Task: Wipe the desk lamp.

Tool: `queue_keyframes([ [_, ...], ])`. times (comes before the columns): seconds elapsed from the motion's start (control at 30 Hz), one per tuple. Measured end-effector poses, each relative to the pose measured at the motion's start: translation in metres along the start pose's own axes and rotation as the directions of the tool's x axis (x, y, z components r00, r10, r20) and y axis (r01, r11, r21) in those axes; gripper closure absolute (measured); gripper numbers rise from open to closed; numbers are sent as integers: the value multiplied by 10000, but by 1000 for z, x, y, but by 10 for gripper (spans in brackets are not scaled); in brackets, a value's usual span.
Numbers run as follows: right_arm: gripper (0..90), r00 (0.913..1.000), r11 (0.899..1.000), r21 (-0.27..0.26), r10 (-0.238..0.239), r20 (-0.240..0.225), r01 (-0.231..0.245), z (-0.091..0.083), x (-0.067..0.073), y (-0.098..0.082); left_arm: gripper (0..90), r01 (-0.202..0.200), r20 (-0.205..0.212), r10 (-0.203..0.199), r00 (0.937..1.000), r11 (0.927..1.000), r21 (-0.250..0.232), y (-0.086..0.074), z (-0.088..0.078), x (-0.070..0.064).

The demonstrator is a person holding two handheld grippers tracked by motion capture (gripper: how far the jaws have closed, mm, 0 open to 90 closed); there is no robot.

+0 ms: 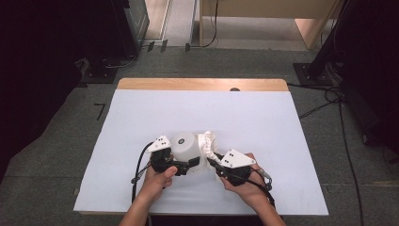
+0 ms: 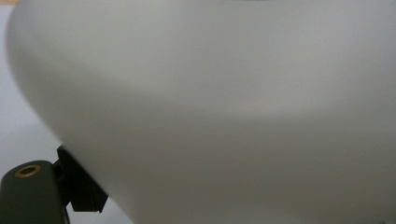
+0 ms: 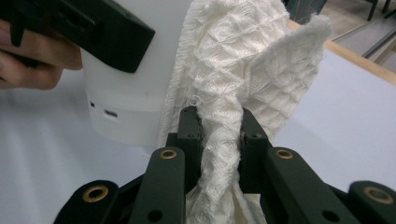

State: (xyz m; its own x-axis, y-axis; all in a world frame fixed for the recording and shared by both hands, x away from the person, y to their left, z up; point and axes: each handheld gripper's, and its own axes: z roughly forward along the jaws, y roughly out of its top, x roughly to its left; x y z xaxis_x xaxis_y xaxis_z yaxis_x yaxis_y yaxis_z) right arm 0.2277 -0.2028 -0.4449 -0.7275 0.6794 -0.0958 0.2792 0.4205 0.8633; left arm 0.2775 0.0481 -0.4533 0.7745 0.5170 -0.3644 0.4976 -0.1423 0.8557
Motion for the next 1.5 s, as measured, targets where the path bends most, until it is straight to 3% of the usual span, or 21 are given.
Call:
queue_keyframes([
  [0.27, 757, 9991, 9902, -1397, 108, 414, -49, -15, 3, 15, 84, -369, 182, 361, 9992, 9984, 431, -4, 11, -10],
  [0.37, 757, 9995, 9946, -1008, 270, 151, -253, -11, -1, 10, 84, -379, 78, 376, 9993, 9986, 367, -2, 9, -8],
  [0.5, 757, 9996, 9998, 210, 10, -285, -4, 0, -3, 0, 84, -144, -84, 145, 9999, 9997, 183, 0, 3, -3],
  [0.63, 758, 9997, 9994, 357, 35, -245, -26, 1, -3, 0, 84, -256, -205, 259, 9995, 9996, 129, 0, 2, -2],
  [0.7, 758, 10000, 9996, 299, 7, -38, -6, 0, -5, 1, 84, -601, -676, 617, 9958, 9979, 255, -1, 4, -3],
  [0.73, 757, 9999, 9996, 279, 49, 150, -53, -1, -7, 1, 84, -908, -1133, 949, 9890, 9950, 405, -3, 6, -3],
  [0.77, 757, 9991, 9995, 207, 243, 349, -250, -2, -10, 1, 83, -1241, -1646, 1328, 9774, 9903, 619, -4, 8, -4],
  [0.83, 757, 9951, 9972, -42, 743, 646, -742, -7, -19, -1, 83, -1943, -2708, 2169, 9379, 9750, 1080, -9, 13, -4],
  [0.87, 757, 9917, 9949, -120, 1006, 802, -999, -9, -23, -2, 82, -2115, -3034, 2409, 9219, 9691, 1267, -11, 15, -3],
  [0.9, 757, 9884, 9928, -216, 1192, 942, -1176, -11, -27, -3, 82, -2152, -3125, 2488, 9168, 9667, 1382, -13, 16, 0],
  [1.07, 757, 9754, 9828, -461, 1831, 1229, -1787, -17, -39, -8, 81, -2257, -3137, 2642, 9120, 9620, 1539, -16, 20, 5],
  [1.13, 757, 9747, 9826, -473, 1842, 1265, -1795, -17, -41, -9, 78, -2269, -3143, 2659, 9113, 9614, 1554, -17, 21, 5],
  [1.17, 757, 9750, 9832, -453, 1813, 1288, -1768, -17, -41, -10, 72, -2314, -3235, 2717, 9064, 9599, 1580, -17, 21, 4],
  [1.2, 757, 9746, 9827, -422, 1843, 1272, -1803, -17, -41, -10, 50, -2291, -3456, 2702, 8986, 9609, 1557, -18, 21, 3],
  [1.23, 757, 9743, 9826, -421, 1847, 1287, -1807, -16, -41, -10, 34, -2209, -3596, 2600, 8962, 9642, 1467, -19, 21, 2],
  [1.27, 757, 9747, 9833, -414, 1810, 1314, -1771, -16, -42, -11, 31, -2053, -3679, 2402, 8983, 9698, 1318, -20, 20, 0],
  [1.3, 757, 9743, 9833, -407, 1814, 1333, -1775, -16, -42, -11, 12, -1919, -3857, 2234, 8952, 9742, 1190, -21, 20, -3],
  [1.4, 757, 9716, 9813, -444, 1919, 1386, -1875, -17, -44, -12, 8, -1498, -4644, 1723, 8687, 9850, 853, -22, 24, -12],
  [1.43, 757, 9718, 9814, -446, 1909, 1387, -1865, -17, -44, -12, 7, -1284, -5119, 1563, 8447, 9877, 897, -22, 28, -15],
  [1.47, 756, 9710, 9811, -439, 1927, 1416, -1884, -16, -44, -12, 8, -1130, -5309, 1438, 8351, 9895, 902, -21, 30, -17],
  [1.5, 757, 9707, 9810, -441, 1935, 1424, -1891, -16, -43, -12, 8, -974, -5424, 1270, 8305, 9918, 830, -21, 32, -18],
])
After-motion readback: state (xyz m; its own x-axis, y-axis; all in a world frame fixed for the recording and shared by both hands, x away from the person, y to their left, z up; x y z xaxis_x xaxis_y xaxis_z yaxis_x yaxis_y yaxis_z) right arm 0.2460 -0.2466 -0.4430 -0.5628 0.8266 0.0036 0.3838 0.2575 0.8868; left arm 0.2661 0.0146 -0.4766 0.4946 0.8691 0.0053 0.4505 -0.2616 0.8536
